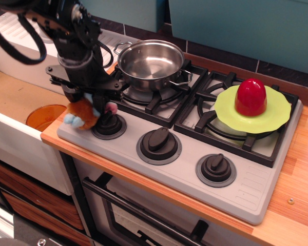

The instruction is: Put sweetpotato on plate and stuffedelephant in pot or pan on stove

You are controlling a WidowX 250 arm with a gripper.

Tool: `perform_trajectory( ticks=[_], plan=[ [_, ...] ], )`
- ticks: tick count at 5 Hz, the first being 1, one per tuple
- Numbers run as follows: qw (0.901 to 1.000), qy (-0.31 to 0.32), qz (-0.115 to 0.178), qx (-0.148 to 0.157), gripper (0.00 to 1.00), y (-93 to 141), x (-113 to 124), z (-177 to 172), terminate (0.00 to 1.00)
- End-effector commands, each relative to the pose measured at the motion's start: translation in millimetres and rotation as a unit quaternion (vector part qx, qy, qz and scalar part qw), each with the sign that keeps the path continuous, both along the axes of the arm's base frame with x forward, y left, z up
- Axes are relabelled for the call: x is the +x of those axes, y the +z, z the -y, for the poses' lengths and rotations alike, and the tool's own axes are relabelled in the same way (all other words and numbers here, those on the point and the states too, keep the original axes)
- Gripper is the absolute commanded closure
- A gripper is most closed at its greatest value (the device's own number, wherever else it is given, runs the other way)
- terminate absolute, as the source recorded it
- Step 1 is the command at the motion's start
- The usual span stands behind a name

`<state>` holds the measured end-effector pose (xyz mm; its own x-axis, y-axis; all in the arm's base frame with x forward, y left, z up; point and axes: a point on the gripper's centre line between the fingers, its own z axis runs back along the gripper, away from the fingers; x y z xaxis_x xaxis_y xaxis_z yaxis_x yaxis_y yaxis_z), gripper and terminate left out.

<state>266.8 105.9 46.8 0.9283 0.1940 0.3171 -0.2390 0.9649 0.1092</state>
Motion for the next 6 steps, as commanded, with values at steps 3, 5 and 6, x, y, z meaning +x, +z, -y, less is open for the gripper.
perform_trajectory(
  ticks=[3, 5, 6],
  plan=[
    [0.9995, 0.002, 0.012, 0.029, 1.0, 108.8, 58.5, 15.1, 0.0],
    [0.9997, -0.001, 0.026, 0.005, 1.0, 89.5, 105.4, 33.4, 0.0],
    [0.9994, 0.001, 0.035, -0.005, 1.0, 78.7, 111.4, 42.7, 0.0]
  ],
)
